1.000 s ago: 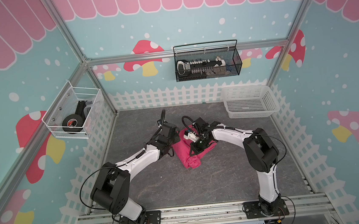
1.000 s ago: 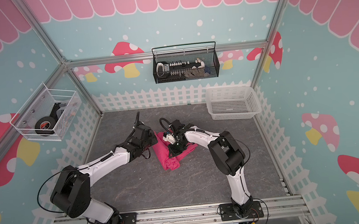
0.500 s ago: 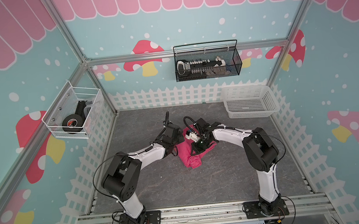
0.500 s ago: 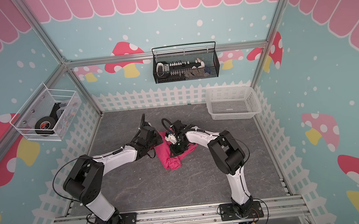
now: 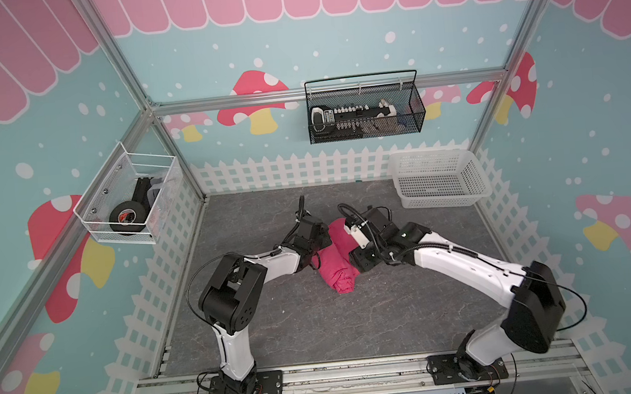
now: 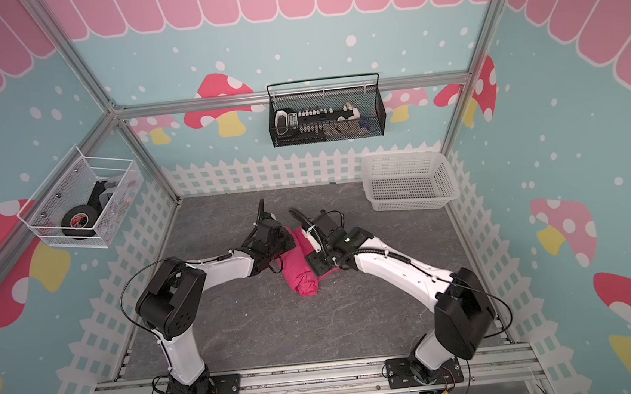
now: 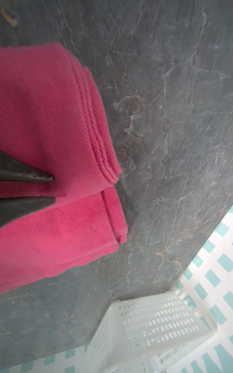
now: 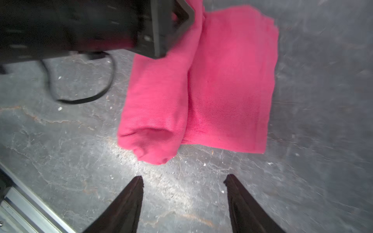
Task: Roll up the long pants
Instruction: Roll the long pant at the center of the board.
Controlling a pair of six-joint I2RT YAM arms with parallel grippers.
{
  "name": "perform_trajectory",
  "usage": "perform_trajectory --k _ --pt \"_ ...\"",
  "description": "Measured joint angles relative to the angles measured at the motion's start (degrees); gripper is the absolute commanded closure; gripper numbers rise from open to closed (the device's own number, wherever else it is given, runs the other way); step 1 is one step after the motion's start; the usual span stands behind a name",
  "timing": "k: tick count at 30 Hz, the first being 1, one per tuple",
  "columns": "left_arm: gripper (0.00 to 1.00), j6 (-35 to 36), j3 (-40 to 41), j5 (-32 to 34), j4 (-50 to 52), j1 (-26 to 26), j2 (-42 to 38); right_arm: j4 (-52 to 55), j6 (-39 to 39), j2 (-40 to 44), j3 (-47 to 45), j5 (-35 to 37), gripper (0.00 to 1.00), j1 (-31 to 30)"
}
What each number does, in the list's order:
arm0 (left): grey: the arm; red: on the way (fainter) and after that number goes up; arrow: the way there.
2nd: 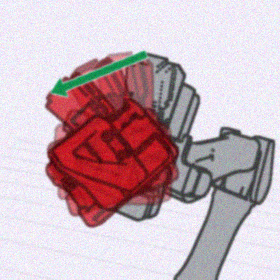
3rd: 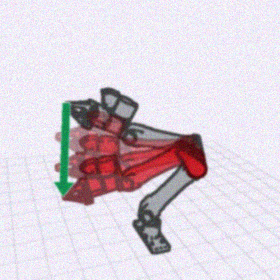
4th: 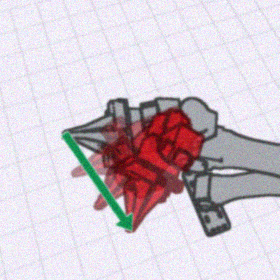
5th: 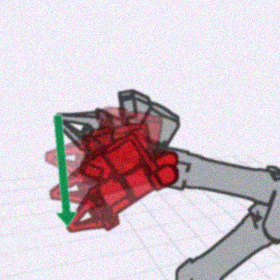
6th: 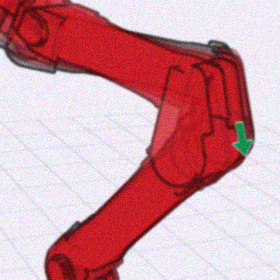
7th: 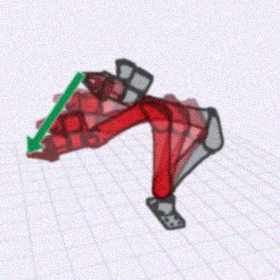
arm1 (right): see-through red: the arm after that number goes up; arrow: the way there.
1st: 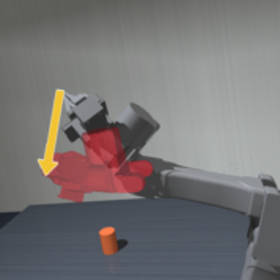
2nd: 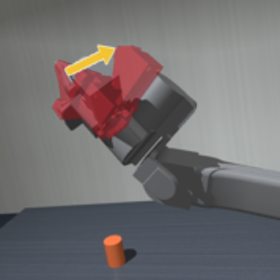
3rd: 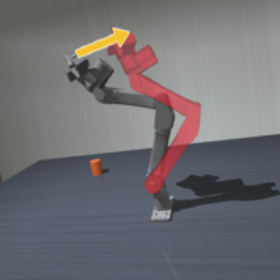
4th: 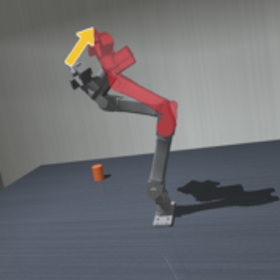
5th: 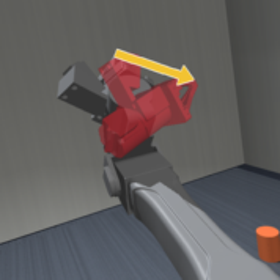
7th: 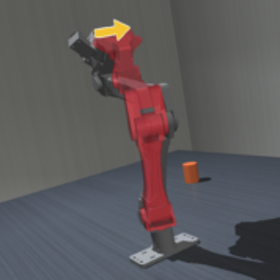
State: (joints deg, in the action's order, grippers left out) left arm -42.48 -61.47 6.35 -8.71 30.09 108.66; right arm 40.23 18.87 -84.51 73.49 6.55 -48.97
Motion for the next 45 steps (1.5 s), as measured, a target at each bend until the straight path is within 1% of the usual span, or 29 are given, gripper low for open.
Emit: perform_trajectory --k 2,4,6,7,8,11,13,17,19,22,25,28,34,36,39,40,41,43,45 --pt "0.85 -0.11 -0.59 -0.17 0.15 0.0 0.61 2.73 2.01 0.37 2.89 8.33 0.32 -10.47" --pt "0.86 -0.37 -1.46 -0.57 0.17 0.0 1.53 5.18 4.13 -2.29 4.92 16.17 0.29 -19.65" --pt "0.86 -0.63 -2.23 -1.09 0.04 0.0 2.45 9.64 7.1 -8.31 7.32 24.0 0.23 -27.32" --pt "0.86 -0.72 -2.43 -1.29 -0.02 -0.02 2.73 13.14 9.31 -13.03 9.31 28.33 0.19 -30.56" --pt "0.86 -0.81 -2.49 -1.53 -0.07 -0.07 2.84 16.55 11.52 -17.99 11.43 32.2 0.15 -33.09" --pt "0.86 -0.94 -2.49 -2.73 -0.09 -0.72 2.84 26.05 18.38 -32.06 16.83 41.57 0.14 -37.92" --pt "0.86 -1.05 -2.49 -3.78 -0.09 -1.2 2.82 30.16 22.01 -38.16 18.53 45.27 0.14 -39.17" --pt "0.86 -1.05 -2.38 -5.4 -0.02 -1.9 2.64 34.95 25.62 -44.37 21.53 50.38 0.15 -38.84" --pt "0.86 -1.05 -2.16 -5.79 -0.02 -2.03 2.45 36.96 26.25 -48.15 26.36 53.0 0.13 -38.29" --pt "0.86 -1.05 -1.79 -6.21 -0.26 -2.23 2.27 38.53 26.1 -55.32 34.27 56.59 0.12 -37.11" --pt "0.86 -1.05 -1.25 -6.23 -0.61 -2.27 1.95 40.06 24.33 -60.89 38.99 60.74 0.12 -35.28" --pt "0.86 -1.05 -0.7 -6.21 -0.66 -2.29 1.42 40.92 22.93 -62.64 41.72 62.66 0.13 -32.15" --pt "0.87 -1.03 -0.26 -6.21 -0.85 -2.32 1.07 41.03 21.84 -63.3 42.29 64.11 0.13 -23.19" --pt "0.87 -1.03 -0.26 -6.21 -0.85 -2.32 1.07 41.0 21.7 -63.3 42.27 64.19 0.13 -20.94" --pt "0.87 -1.03 -0.26 -6.19 -0.81 -2.36 1.09 41.38 21.46 -63.3 41.97 64.19 0.16 -19.32" --pt "0.87 -1.03 -0.26 -6.19 -0.81 -2.4 1.07 41.42 21.44 -63.3 41.86 64.08 0.2 -19.1" --pt "0.87 -1.03 -0.26 -6.19 -0.81 -2.45 1.09 41.4 21.46 -63.3 41.75 63.91 0.28 -18.8" --pt "0.87 -1.03 -0.26 -6.23 -0.79 -2.49 1.09 41.2 21.51 -63.3 41.38 63.36 0.54 -18.4" --pt "0.87 -1.01 -0.24 -6.23 -0.79 -2.56 1.09 41.2 21.35 -63.3 40.92 63.17 0.69 -17.9"
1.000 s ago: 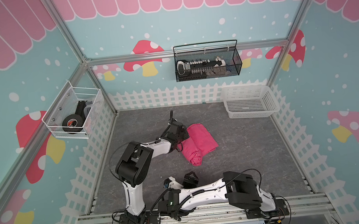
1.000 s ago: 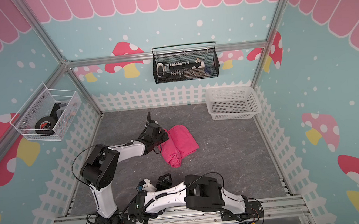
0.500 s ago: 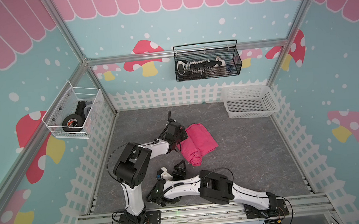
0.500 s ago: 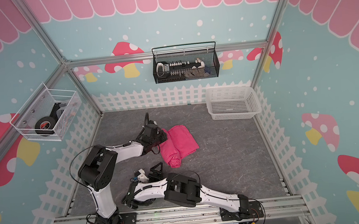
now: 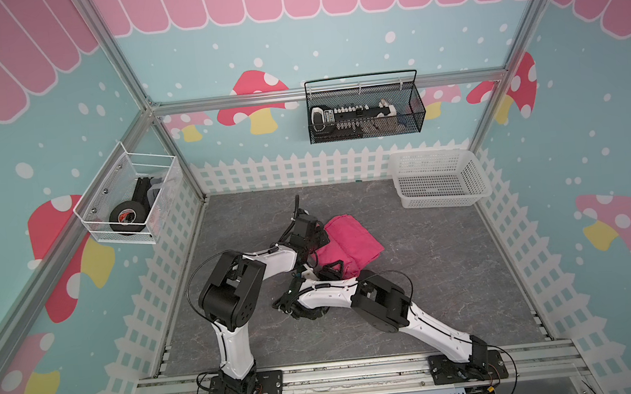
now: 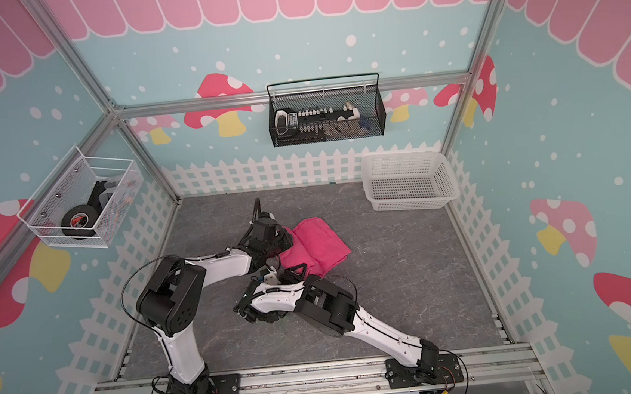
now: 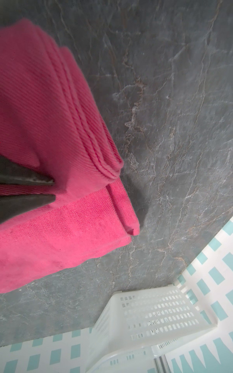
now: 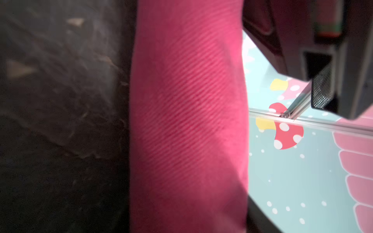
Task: Roll up the long pants
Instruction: Roll the long pant at the center of the board.
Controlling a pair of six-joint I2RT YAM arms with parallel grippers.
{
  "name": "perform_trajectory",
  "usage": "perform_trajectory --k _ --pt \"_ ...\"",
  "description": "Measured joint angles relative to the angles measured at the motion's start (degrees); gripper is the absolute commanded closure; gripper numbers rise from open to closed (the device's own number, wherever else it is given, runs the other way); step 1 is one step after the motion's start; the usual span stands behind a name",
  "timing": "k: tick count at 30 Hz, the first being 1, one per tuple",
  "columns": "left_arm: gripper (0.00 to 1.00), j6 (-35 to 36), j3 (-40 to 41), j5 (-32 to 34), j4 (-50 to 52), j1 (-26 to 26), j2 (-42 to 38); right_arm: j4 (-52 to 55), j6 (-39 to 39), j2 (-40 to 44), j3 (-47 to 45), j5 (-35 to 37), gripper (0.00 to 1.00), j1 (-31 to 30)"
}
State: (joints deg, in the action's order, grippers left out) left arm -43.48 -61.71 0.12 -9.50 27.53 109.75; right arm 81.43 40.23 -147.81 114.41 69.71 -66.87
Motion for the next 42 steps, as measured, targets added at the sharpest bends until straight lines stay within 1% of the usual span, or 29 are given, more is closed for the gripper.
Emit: perform_trajectory --k 1,3,8,10,12,15,17,19,22,25,29,31,34,38,42 --pt "0.87 0.0 0.09 0.02 -0.09 0.0 0.0 -0.15 0.37 0.0 -0.35 -0.07 0.77 0.33" --pt "0.87 -0.02 0.28 -0.2 -0.46 -0.13 -0.02 -0.57 0.55 0.0 -1.14 0.35 1.0 0.83" --pt "0.85 -0.33 2.54 -1.57 0.11 -1.95 -2.71 -5.92 -1.92 1.68 -7.04 2.8 1.0 1.22" --pt "0.85 -0.61 3.5 -1.29 3.26 -4.72 -5.38 -10.38 -4.7 4.68 -11.45 1.88 1.0 1.31" --pt "0.85 -0.7 3.54 0.52 7.08 -8.44 -7.82 -14.88 -8.09 9.07 -16.35 -1.42 1.0 1.55" --pt "0.85 -0.68 3.06 5.6 13.94 -14.69 -12.55 -19.74 -14.08 17.73 -22.51 -10.47 1.0 1.88" --pt "0.85 -0.66 2.75 9.14 17.99 -17.0 -16.61 -21.57 -17.38 23.63 -24.65 -18.01 1.0 2.03" --pt "0.85 -0.57 2.75 12.37 21.49 -17.44 -21.79 -22.91 -20.41 30.45 -26.23 -27.15 1.0 1.99" --pt "0.85 0.22 2.75 15.43 24.87 -16.85 -28.5 -24.72 -23.56 39.28 -28.04 -39.34 1.0 2.01" --pt "0.85 0.85 2.86 17.25 27.63 -16.72 -33.2 -26.99 -24.9 45.13 -30.64 -49.33 1.0 2.38" --pt "0.85 1.84 4.35 17.68 30.56 -16.72 -36.94 -32.57 -24.5 49.13 -38.69 -61.18 1.0 4.26" --pt "0.84 1.95 5.68 17.2 32.2 -16.63 -38.42 -36.96 -23.52 50.31 -44.54 -67.21 1.0 6.23" --pt "0.84 2.14 7.1 16.41 34.58 -16.0 -40.48 -43.6 -22.12 51.87 -50.18 -74.86 1.0 9.29" --pt "0.85 3.02 7.48 15.56 36.92 -13.64 -42.47 -51.17 -19.98 53.77 -55.15 -85.18 1.0 13.81" --pt "0.84 4.33 7.48 15.06 38.21 -10.58 -42.84 -58.07 -17.2 54.8 -59.56 -98.14 1.0 20.09"
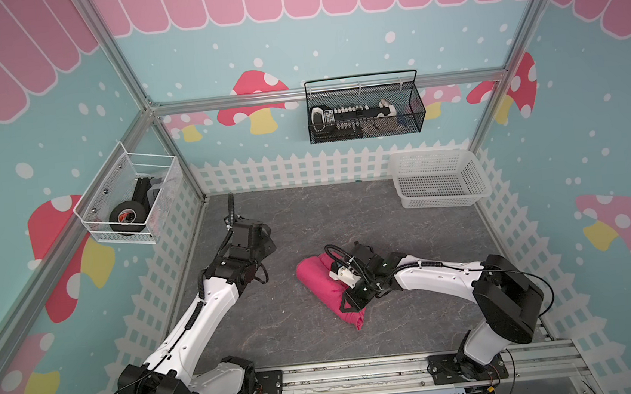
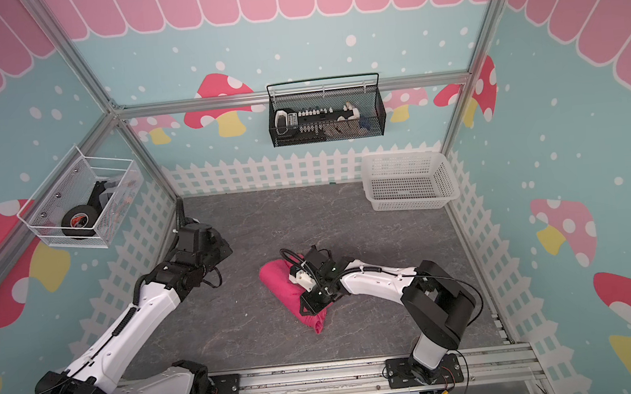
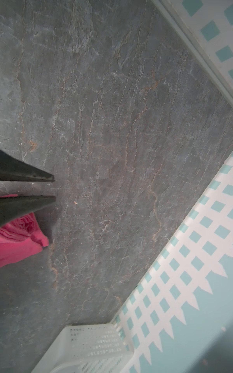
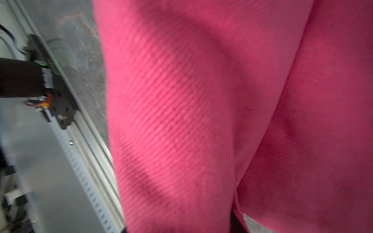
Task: Roll up the long pants
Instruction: Roll the long pant at the center of the board.
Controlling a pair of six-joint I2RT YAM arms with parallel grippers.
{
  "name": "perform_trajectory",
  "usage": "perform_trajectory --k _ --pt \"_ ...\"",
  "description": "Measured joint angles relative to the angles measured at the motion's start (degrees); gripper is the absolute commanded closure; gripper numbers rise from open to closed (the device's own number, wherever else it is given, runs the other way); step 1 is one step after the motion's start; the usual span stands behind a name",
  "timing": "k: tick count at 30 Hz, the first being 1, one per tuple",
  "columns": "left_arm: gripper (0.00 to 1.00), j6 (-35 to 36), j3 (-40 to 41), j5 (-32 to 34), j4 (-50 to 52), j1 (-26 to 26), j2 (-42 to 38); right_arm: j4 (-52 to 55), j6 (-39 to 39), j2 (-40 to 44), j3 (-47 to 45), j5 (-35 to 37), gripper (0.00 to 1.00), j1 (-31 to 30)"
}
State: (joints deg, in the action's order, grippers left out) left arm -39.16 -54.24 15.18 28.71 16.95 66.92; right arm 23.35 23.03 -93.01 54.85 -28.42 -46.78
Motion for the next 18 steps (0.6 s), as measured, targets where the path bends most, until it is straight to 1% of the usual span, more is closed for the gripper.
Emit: perform_trajectory --k 3,8,11,13,18 --pt "0.85 0.59 0.0 -0.48 0.63 0.9 0.0 -1.53 1.42 0.22 -0.94 -6.91 1.0 3.65" --pt "0.84 0.81 0.0 -1.49 1.42 3.17 0.33 -3.43 3.69 1.84 -3.67 -13.33 1.0 6.47" --pt "0.84 0.81 -0.13 -1.68 1.46 7.54 1.84 -4.92 5.79 4.68 -7.45 -17.05 1.0 8.41" --pt "0.84 0.72 -0.22 -1.75 1.29 11.37 3.74 -5.38 7.06 6.86 -9.88 -19.32 1.0 10.43" --pt "0.85 -0.07 -0.24 -2.03 -0.42 17.2 8.81 -4.68 7.98 9.33 -11.93 -21.92 1.0 14.45"
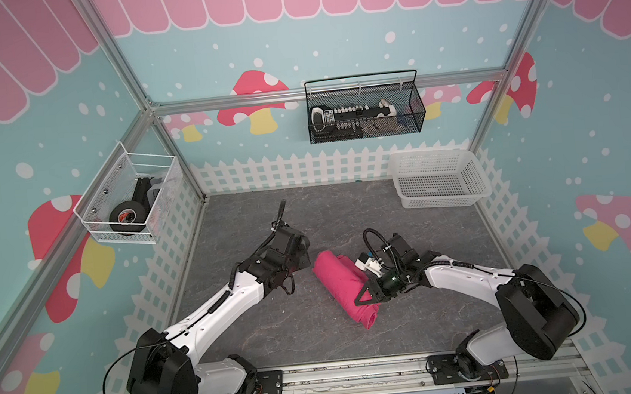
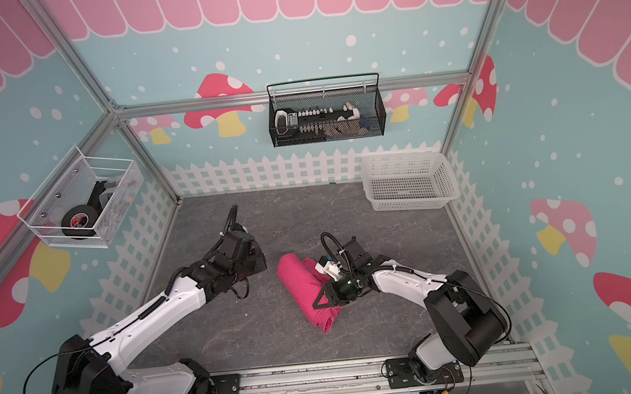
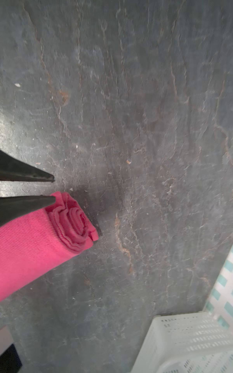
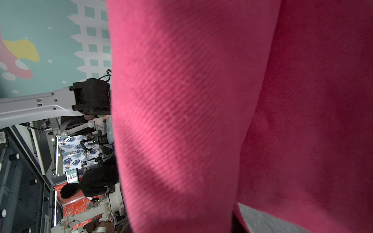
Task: Roll up the long pants
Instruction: Roll the long pant at the center of the board.
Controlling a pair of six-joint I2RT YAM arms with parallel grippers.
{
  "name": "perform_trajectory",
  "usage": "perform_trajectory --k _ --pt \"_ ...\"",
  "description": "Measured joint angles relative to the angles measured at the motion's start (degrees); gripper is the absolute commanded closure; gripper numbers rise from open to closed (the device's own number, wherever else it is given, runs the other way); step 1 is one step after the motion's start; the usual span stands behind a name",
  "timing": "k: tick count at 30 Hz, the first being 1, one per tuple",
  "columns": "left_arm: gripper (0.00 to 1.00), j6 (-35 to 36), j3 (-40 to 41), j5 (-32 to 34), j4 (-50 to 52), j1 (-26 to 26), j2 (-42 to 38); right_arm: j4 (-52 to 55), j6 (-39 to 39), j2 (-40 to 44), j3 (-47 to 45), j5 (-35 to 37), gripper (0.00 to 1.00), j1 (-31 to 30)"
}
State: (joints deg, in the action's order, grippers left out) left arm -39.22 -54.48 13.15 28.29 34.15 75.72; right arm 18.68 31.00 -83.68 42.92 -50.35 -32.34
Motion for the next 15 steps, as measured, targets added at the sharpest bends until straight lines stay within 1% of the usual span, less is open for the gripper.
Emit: perform_trajectory --k 7,15 --pt "0.85 -1.53 -2.21 -1.88 -3.78 3.87 6.97 -0.68 -0.59 -0.02 -1.66 -1.73 1.0 1.92" --pt "0.85 -2.64 -8.02 -4.17 -7.39 9.18 14.23 -2.69 -0.96 -0.02 -4.42 -3.76 1.0 4.52"
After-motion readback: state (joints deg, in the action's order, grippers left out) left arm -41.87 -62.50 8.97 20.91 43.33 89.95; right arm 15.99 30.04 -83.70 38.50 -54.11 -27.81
